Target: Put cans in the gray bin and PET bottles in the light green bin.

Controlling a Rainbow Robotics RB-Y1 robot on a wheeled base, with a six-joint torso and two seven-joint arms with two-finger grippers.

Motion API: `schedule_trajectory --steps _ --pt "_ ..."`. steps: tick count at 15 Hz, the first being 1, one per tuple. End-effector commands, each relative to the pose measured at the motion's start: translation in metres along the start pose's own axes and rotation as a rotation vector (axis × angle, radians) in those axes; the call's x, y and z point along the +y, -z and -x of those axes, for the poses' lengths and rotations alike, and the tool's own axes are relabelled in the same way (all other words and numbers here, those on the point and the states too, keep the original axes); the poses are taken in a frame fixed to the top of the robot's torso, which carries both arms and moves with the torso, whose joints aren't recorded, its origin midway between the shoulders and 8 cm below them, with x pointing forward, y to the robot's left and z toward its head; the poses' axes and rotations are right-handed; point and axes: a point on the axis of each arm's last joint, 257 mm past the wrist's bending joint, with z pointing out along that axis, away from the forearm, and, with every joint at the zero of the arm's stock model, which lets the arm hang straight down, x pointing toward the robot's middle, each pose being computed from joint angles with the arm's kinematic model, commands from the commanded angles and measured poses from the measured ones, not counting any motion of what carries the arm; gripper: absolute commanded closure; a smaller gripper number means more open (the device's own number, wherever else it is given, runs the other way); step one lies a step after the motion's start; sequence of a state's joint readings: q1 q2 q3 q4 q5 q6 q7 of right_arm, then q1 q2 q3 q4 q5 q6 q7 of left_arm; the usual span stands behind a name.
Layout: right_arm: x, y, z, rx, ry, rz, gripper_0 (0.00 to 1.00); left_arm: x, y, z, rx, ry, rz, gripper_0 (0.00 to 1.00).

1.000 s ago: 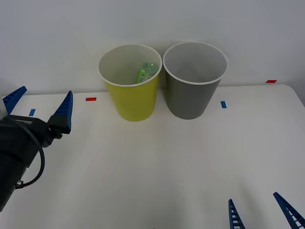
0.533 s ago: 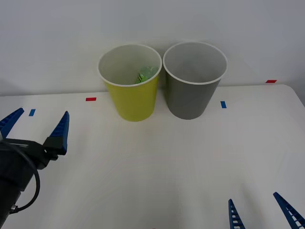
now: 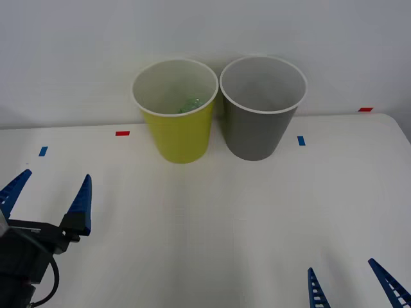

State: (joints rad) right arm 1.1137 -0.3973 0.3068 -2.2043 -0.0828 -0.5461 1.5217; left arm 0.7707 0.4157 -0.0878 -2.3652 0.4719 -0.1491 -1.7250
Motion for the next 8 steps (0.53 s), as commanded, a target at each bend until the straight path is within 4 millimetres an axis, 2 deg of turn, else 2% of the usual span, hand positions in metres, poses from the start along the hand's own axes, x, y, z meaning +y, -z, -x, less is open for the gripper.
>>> schedule_trajectory --steps 1,3,8 --pt "0.000 0.000 0.000 0.000 0.000 0.000 0.00 -0.005 0.024 -0.020 0.039 0.019 0.003 0.00" --pt "0.000 0.000 0.000 0.000 0.000 0.000 0.00 -0.004 0.038 -0.024 0.024 0.020 0.018 0.00" --pt "0.000 0.000 0.000 0.000 0.000 0.000 0.00 -0.015 0.082 -0.057 0.003 -0.010 0.026 0.00"
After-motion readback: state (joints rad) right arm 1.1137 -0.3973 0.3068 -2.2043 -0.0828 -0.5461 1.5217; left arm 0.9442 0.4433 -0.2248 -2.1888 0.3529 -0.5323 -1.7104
